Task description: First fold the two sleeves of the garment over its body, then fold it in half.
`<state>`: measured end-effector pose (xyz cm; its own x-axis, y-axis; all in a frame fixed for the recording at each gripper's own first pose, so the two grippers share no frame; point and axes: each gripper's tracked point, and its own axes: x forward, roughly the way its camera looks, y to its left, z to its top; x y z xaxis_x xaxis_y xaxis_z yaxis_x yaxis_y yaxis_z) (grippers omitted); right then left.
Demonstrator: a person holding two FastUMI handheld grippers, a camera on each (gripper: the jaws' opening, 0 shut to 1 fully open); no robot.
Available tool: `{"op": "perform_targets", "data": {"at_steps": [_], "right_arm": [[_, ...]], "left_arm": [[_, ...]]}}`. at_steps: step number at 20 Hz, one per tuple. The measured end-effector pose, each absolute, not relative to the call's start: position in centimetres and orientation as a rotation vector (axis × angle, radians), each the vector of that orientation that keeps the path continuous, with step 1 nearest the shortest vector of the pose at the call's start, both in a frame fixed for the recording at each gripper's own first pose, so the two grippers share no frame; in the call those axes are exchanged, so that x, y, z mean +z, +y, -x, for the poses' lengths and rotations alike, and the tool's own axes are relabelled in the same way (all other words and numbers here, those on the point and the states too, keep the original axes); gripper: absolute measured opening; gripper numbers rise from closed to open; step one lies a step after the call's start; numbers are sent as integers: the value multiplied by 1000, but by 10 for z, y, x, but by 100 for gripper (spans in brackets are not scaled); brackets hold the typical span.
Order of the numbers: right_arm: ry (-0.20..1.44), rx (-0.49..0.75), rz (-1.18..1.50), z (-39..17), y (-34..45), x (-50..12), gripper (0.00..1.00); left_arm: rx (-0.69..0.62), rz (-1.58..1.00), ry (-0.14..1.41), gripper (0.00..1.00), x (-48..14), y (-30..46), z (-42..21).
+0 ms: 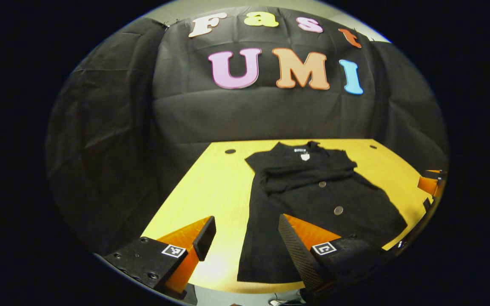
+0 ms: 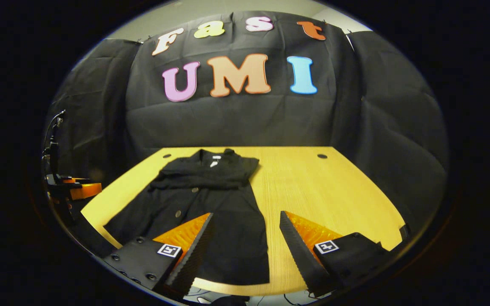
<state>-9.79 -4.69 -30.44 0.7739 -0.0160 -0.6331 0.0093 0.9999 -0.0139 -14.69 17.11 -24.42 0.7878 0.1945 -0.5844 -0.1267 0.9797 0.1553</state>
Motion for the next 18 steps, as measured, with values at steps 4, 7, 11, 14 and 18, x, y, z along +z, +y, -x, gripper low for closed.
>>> {"op": "perform_targets", "data": {"at_steps": [4,7,11,14,18], "right_arm": [[780,-35,13,120,-58,-344,98],[865,-35,24,134,-58,-371,99],[930,-44,41,149,-60,-397,94],[983,-42,34,156,-60,-411,99],[987,-29,24,149,-58,-413,99]], "left_arm": [[181,-110,730,92,-282,173,167],[190,-95,803,92,-309,175,182],[190,-78,884,93,-338,172,200],[182,-68,865,100,-340,171,199],[163,-1,861,91,-346,167,206]]}}
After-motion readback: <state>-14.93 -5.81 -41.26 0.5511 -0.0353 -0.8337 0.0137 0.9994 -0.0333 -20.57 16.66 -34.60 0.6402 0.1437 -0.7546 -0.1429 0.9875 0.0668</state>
